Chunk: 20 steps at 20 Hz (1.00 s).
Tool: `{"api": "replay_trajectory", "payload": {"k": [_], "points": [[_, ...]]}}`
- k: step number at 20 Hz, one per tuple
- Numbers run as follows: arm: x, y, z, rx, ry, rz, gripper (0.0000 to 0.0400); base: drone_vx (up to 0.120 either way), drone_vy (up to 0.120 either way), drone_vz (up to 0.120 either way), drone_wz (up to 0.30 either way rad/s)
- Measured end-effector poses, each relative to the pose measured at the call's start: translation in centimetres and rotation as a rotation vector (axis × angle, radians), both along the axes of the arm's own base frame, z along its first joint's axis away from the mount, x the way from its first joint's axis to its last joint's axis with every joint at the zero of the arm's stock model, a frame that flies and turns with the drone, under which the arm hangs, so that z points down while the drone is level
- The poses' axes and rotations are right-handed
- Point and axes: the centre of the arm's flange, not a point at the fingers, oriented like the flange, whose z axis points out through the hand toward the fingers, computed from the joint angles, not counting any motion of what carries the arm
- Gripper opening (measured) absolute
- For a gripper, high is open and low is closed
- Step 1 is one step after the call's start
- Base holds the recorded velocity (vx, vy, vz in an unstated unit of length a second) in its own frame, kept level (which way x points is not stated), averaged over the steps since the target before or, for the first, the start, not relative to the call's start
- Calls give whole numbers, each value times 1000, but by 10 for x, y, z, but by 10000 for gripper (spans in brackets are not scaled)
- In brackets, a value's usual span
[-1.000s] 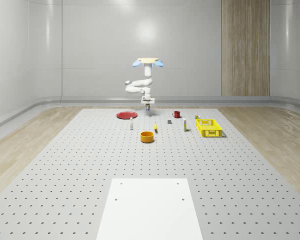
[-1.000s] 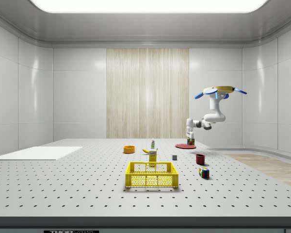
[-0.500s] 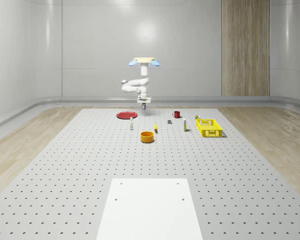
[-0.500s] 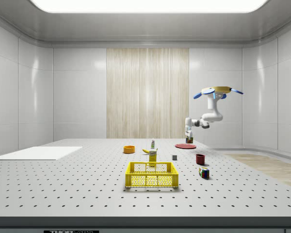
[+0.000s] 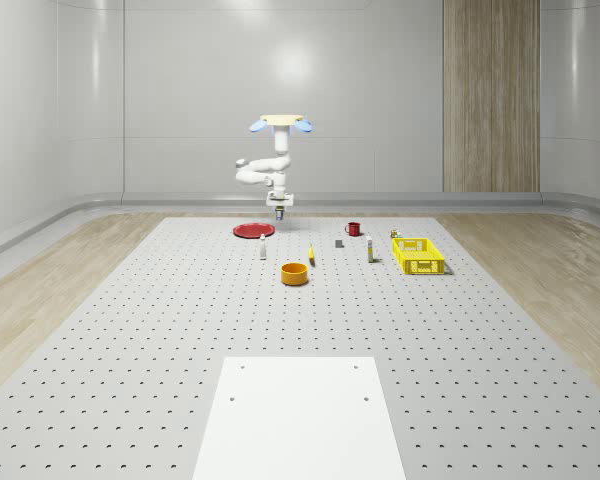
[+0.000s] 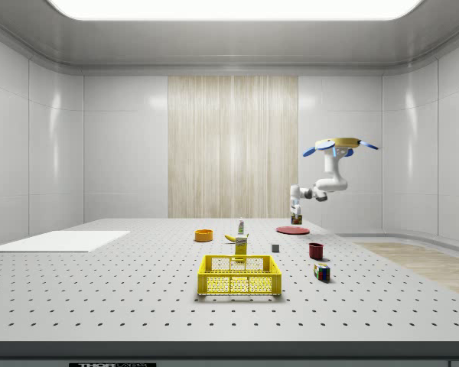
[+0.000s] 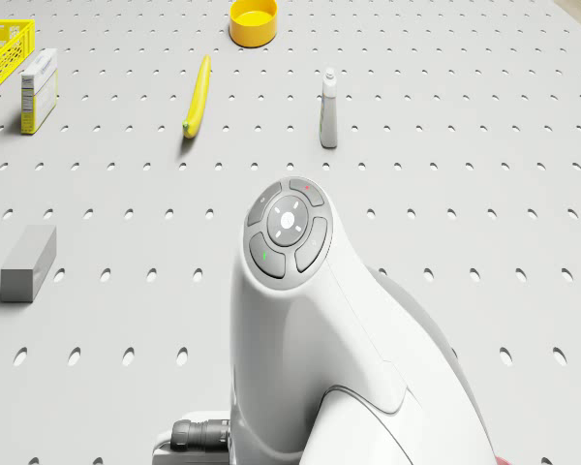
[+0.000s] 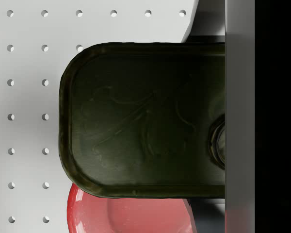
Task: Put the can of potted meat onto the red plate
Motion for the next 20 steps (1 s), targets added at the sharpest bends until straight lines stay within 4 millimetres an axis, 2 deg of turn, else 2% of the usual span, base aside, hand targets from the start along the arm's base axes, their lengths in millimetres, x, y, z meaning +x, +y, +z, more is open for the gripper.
{"api": "replay_trajectory", "payload": {"k": [17, 20], "points": [[0, 0, 0, 0, 0, 0, 287, 0, -120, 0, 0], [0, 0, 0, 0, 0, 0, 287, 0, -120, -93, 0]]}}
